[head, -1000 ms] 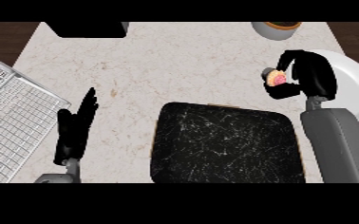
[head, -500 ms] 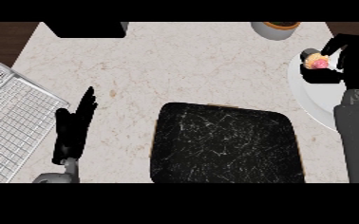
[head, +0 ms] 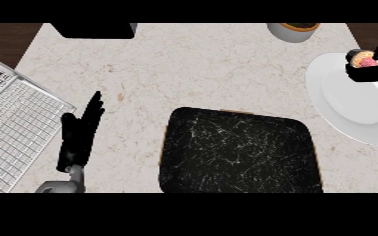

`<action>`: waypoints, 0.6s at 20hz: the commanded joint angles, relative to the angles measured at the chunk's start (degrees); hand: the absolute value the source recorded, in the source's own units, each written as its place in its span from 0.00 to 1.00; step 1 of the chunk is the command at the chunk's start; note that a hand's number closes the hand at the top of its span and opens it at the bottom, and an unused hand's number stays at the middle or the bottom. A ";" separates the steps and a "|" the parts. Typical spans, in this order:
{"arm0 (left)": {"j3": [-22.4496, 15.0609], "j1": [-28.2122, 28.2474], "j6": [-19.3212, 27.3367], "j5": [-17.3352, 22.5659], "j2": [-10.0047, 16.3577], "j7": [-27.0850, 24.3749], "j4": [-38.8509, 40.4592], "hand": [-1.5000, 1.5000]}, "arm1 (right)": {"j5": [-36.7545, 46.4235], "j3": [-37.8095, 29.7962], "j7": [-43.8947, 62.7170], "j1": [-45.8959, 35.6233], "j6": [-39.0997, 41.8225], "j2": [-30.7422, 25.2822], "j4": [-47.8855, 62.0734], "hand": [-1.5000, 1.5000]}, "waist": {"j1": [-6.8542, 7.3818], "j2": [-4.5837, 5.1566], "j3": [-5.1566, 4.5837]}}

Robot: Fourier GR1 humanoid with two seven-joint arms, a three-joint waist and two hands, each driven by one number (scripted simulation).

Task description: Pick the cupcake from the tray and place it in the plate

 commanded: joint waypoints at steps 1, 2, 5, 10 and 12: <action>0.43 3.57 -0.56 0.35 -0.46 -3.61 -0.55 0.50 | 0.97 -0.91 -3.38 -4.04 -3.58 -2.47 11.94 1.00 | 0.34 0.02 0.00; -0.46 1.41 -0.19 -0.12 -0.64 2.03 -2.98 0.50 | -0.78 -2.12 -5.27 -2.38 -1.72 -4.40 12.12 1.00 | 0.05 -0.05 0.01; -0.47 1.89 -0.36 -0.55 -0.41 1.21 -3.54 0.50 | -0.85 -2.99 -8.08 -6.95 -1.28 -7.08 22.06 1.00 | 0.53 0.11 0.03; 0.58 -0.73 -1.15 -0.06 -0.02 0.69 -0.77 0.50 | -2.18 -3.92 -11.19 -8.14 3.21 -7.94 31.98 1.00 | 1.04 0.41 0.09; -0.08 -1.55 -1.07 -0.54 -0.45 0.42 -0.25 0.50 | -2.75 -3.65 -11.36 -8.90 8.68 -7.97 34.47 1.00 | 1.37 0.57 0.11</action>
